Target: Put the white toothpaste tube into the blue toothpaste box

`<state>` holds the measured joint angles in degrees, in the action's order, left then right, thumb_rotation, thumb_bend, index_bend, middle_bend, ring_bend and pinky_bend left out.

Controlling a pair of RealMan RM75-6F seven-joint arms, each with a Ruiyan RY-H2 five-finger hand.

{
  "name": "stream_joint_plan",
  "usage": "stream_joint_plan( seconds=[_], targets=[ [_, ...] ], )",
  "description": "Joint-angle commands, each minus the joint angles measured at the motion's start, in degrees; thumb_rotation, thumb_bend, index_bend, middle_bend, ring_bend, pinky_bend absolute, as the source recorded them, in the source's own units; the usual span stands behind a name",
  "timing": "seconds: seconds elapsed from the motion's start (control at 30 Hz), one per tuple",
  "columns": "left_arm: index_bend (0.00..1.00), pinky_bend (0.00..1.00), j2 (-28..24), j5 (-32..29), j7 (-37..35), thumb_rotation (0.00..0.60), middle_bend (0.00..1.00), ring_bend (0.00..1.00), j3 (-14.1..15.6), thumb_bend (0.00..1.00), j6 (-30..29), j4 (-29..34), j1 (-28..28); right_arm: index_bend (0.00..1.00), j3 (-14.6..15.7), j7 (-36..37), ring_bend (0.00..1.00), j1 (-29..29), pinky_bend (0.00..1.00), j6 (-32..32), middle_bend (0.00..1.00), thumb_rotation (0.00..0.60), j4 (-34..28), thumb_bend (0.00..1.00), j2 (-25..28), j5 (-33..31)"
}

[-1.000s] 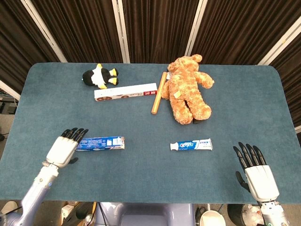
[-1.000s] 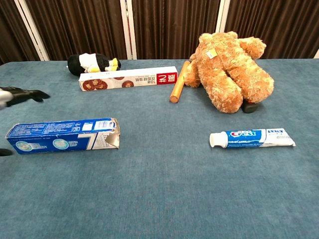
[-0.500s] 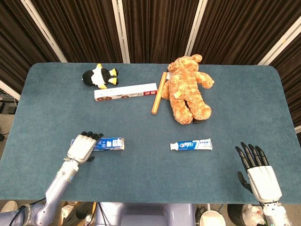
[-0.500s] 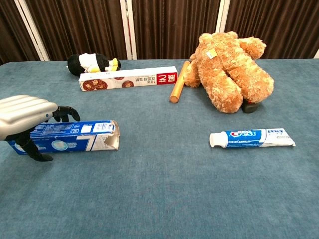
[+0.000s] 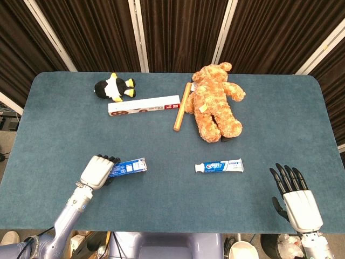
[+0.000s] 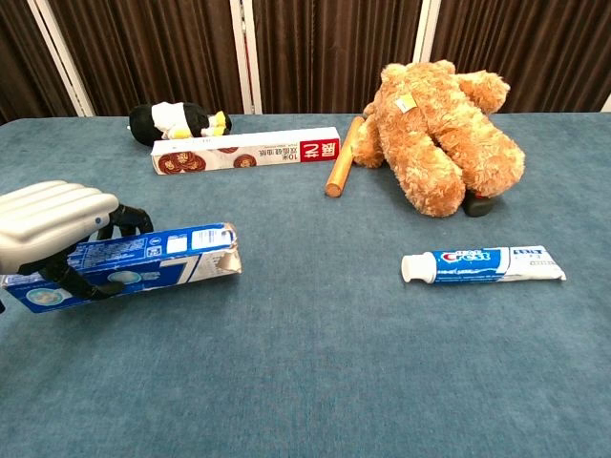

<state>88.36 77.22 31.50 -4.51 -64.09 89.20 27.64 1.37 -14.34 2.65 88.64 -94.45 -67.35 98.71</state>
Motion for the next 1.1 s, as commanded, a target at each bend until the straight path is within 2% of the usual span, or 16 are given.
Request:
stream_joint_plan(
  seconds=[0.03, 0.27, 0.4, 0.53, 0.77, 0.9, 1.0, 1.1],
  targets=[
    [0.44, 0.54, -0.9, 2.5, -2.9, 0.600, 0.60, 0.53, 0.6, 0.45, -1.4, 0.0, 0.1, 0.00, -0.1, -0.2, 0.00, 0.1, 0.09, -0.2, 0.02, 0.600, 0.0, 0.41, 0.0, -0.1],
    [0.43, 0.54, -4.3, 8.6, -10.4, 0.600, 0.59, 0.53, 0.5, 0.45, -3.9, 0.2, 1.0, 0.00, -1.4, -1.6, 0.01, 2.1, 0.09, -2.2, 0.03, 0.600, -0.4, 0.41, 0.1, 0.0],
    [0.42, 0.54, -6.2, 8.9, -13.2, 0.600, 0.59, 0.52, -0.1, 0.45, -4.0, 1.4, 1.3, 0.00, -2.8, -5.5, 0.08, 5.3, 0.10, -7.6, 0.09, 0.600, -2.8, 0.41, 0.4, -1.6],
    [0.42, 0.54, -7.0, 8.8, -13.5, 0.600, 0.59, 0.52, -0.7, 0.45, -4.4, 2.7, 1.5, 0.00, -3.9, -8.4, 0.09, 7.5, 0.11, -12.1, 0.10, 0.600, -5.3, 0.41, 0.3, -4.4],
    [0.41, 0.54, -7.7, 9.7, -14.1, 0.600, 0.58, 0.52, -2.3, 0.45, -6.6, 5.4, 1.7, 0.01, -7.4, -20.1, 0.14, 13.8, 0.13, -22.7, 0.14, 0.600, -11.1, 0.41, -3.0, -13.2],
    [0.41, 0.54, -7.9, 10.2, -13.2, 0.600, 0.58, 0.52, -1.9, 0.45, -6.4, 6.7, 2.0, 0.03, -9.8, -28.5, 0.15, 17.5, 0.13, -26.7, 0.15, 0.600, -12.5, 0.41, -7.9, -22.5],
    [0.40, 0.53, -7.3, 10.7, -12.3, 0.600, 0.57, 0.51, -1.9, 0.45, -7.1, 6.9, 2.0, 0.03, -10.8, -33.1, 0.15, 19.2, 0.13, -26.6, 0.15, 0.600, -11.9, 0.41, -11.4, -28.1],
    [0.40, 0.53, -7.4, 10.8, -12.4, 0.600, 0.57, 0.51, -2.0, 0.45, -7.0, 7.0, 2.3, 0.03, -10.7, -34.9, 0.15, 20.3, 0.13, -26.3, 0.15, 0.600, -11.1, 0.41, -13.4, -30.8]
  ],
)
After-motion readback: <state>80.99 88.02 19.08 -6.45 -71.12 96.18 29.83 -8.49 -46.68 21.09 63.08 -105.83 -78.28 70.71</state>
